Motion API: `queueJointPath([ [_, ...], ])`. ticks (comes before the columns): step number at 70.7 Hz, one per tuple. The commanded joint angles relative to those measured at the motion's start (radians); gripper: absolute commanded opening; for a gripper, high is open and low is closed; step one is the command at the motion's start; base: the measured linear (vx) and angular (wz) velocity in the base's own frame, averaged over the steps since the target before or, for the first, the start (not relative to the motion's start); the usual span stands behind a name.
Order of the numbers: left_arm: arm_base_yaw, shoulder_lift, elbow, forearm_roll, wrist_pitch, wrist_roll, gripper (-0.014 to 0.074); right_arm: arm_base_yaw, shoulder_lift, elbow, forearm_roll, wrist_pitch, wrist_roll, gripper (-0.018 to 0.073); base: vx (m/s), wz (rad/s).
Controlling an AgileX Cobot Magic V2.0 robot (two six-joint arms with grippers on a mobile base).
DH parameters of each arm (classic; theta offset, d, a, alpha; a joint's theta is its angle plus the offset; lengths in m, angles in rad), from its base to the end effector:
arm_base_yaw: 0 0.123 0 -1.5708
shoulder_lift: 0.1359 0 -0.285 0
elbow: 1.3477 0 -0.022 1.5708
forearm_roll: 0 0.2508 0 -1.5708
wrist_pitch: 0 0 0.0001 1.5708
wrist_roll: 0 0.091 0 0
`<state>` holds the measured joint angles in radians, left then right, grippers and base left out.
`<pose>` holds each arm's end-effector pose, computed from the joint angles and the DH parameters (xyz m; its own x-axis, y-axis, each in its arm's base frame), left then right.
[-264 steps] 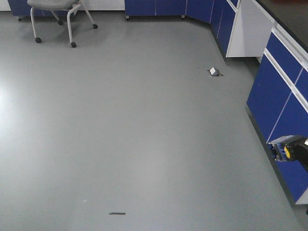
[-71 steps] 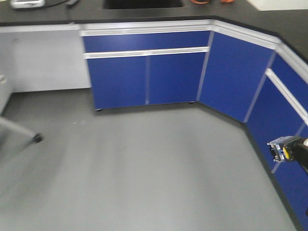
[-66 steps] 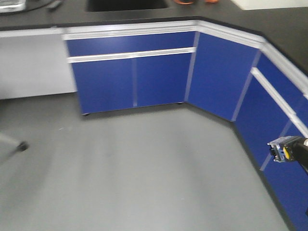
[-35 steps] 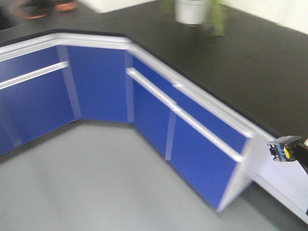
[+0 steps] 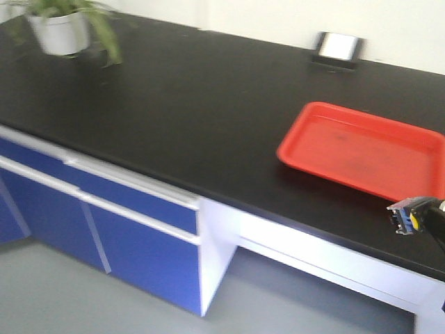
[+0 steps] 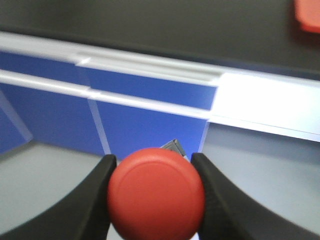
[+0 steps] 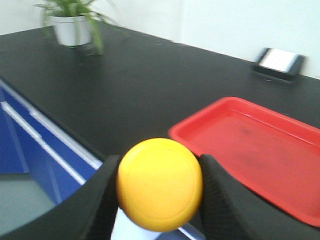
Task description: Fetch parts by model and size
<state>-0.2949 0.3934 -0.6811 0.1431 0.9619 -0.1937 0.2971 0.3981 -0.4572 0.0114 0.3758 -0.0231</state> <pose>0.0555 -0.0057 0.3294 -0.5446 0.0499 -0.8372 0.1354 0.9904 -0.0290 0.0842 0.0262 0.3056 -0.2138 -0.0785 -0.9737 -0.2993 0.9541 -0.0112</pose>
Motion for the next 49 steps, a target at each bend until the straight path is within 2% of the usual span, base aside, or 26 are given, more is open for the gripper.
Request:
queueJointPath([
  [1, -0.003, 0.01, -0.023, 0.002, -0.073, -0.005, 0.0003, -0.002, 0.004, -0.03, -0.006, -0.084, -0.013, -0.0006, 0.17, -0.8],
  [29, -0.003, 0.01, -0.023, 0.002, -0.073, -0.005, 0.0003, -0.002, 0.004, -0.03, -0.006, -0.084, -0.013, -0.0006, 0.16, -0.74],
  [49, -0.003, 0.01, -0.023, 0.002, -0.074, -0.005, 0.0003, -0.002, 0.004, -0.03, -0.006, -0.084, -0.013, -0.0006, 0.11, -0.45],
])
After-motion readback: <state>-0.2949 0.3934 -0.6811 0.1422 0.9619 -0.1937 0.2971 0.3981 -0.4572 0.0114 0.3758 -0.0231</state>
